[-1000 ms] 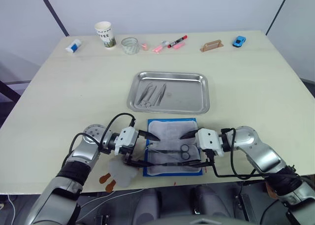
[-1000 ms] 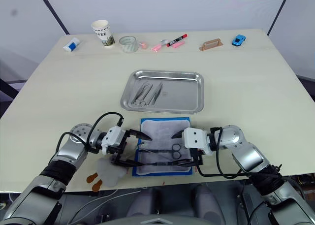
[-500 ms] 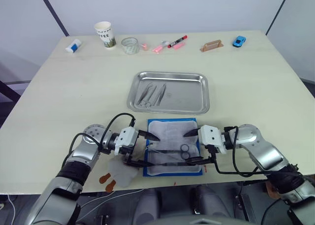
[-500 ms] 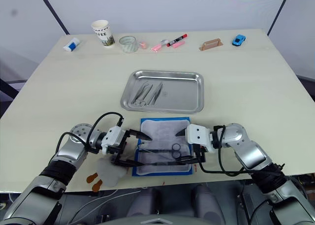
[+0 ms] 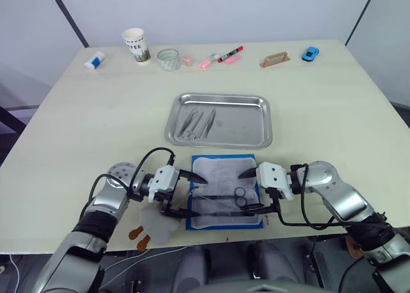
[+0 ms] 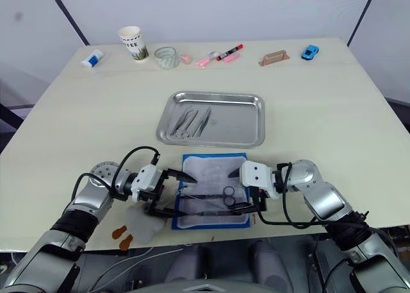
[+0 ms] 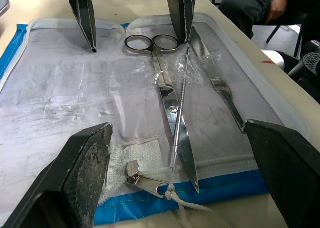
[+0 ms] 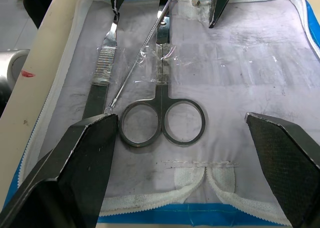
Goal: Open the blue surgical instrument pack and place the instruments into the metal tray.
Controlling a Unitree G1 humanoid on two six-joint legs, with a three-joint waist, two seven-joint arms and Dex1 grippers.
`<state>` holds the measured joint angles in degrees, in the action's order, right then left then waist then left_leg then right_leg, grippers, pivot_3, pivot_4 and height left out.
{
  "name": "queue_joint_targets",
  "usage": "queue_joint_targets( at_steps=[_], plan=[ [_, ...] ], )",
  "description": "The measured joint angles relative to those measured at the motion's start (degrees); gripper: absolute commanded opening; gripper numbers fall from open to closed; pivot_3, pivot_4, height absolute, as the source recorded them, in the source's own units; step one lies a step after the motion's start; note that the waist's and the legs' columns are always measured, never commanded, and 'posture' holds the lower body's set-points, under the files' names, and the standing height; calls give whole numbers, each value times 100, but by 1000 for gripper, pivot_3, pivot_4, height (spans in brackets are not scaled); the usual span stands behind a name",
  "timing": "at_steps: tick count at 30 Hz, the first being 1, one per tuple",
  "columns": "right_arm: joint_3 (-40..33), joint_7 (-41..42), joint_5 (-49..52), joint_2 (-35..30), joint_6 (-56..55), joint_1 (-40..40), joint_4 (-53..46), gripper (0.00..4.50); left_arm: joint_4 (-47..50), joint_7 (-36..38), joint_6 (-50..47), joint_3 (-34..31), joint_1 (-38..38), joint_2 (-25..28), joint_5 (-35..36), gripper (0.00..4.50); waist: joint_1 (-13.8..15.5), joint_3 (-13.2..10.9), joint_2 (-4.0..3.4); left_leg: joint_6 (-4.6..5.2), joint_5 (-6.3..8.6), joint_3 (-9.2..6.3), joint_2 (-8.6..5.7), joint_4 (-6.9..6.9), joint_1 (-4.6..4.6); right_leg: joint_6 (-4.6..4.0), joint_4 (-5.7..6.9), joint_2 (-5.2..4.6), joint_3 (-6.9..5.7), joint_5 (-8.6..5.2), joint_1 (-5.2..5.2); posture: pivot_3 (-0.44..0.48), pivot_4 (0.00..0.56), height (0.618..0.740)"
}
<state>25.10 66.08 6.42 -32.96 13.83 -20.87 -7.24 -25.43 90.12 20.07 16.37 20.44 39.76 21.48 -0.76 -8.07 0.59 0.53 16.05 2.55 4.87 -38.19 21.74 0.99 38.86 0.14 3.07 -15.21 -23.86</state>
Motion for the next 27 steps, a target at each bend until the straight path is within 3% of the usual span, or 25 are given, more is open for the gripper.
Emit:
queue_joint_targets(
  at_steps=[27],
  plan=[
    [161,-131,-199,225,352,-80,-100,4500,-19,6,-3,-12,6,0,-9,4461,-3,3,-1,1,0,0,0,2,-2,-1,0,2,1,0,0,0,150,737]
  ],
)
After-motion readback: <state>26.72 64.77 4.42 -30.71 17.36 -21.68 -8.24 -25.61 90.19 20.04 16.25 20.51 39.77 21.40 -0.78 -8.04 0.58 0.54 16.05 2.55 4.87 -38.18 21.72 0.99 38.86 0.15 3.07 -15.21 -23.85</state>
